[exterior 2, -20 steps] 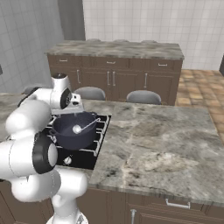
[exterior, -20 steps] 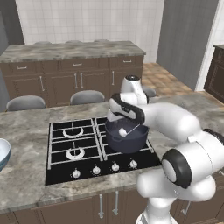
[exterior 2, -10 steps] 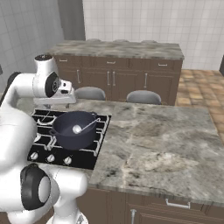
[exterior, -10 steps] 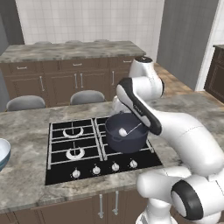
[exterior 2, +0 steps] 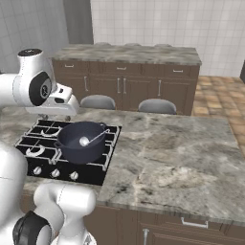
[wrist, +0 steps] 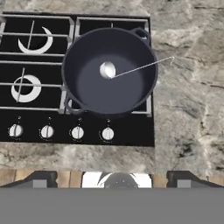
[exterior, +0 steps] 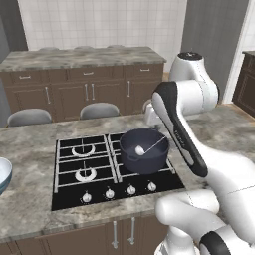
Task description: Open the cabinet and move the ladle to the pot. Then close the cabinet.
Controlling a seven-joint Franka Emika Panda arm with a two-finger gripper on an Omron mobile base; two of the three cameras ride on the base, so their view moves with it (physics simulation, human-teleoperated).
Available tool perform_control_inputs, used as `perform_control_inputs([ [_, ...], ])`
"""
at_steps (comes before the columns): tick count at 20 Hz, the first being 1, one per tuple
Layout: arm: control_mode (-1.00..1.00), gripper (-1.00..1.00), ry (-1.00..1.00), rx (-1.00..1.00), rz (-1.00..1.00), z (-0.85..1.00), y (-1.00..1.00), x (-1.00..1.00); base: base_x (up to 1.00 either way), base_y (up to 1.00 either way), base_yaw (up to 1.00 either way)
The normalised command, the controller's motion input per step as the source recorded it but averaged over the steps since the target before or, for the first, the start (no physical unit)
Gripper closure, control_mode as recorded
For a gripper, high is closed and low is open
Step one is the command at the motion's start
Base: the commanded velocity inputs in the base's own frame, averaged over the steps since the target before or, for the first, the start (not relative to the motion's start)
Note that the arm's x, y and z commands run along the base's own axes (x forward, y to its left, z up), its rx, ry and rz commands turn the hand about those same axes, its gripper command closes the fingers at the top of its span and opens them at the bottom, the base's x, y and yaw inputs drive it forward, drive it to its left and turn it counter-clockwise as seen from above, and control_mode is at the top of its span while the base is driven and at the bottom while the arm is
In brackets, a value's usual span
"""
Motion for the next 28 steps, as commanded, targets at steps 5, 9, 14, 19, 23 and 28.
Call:
perform_control_inputs([
  [5, -1.00, -1.00, 0.05, 0.00, -0.11, 0.00, -0.07, -0.43, 0.00, 0.00, 0.00],
  [9, -1.00, -1.00, 0.06, 0.01, -0.07, -0.09, 0.00, -0.08, 0.00, 0.00, 0.00],
  [14, -1.00, -1.00, 0.03, 0.01, -0.03, -0.01, 0.00, -0.01, 0.00, 0.00, 0.00],
  [19, 1.00, -1.00, 0.00, 0.00, 0.00, 0.00, 0.00, -0.06, -0.80, -0.10, -0.04],
  [23, 1.00, -1.00, 0.00, 0.00, 0.00, 0.00, 0.00, 0.00, -1.00, -0.19, -0.10],
  [28, 1.00, -1.00, 0.00, 0.00, 0.00, 0.00, 0.00, 0.00, -0.56, -0.17, -0.34],
])
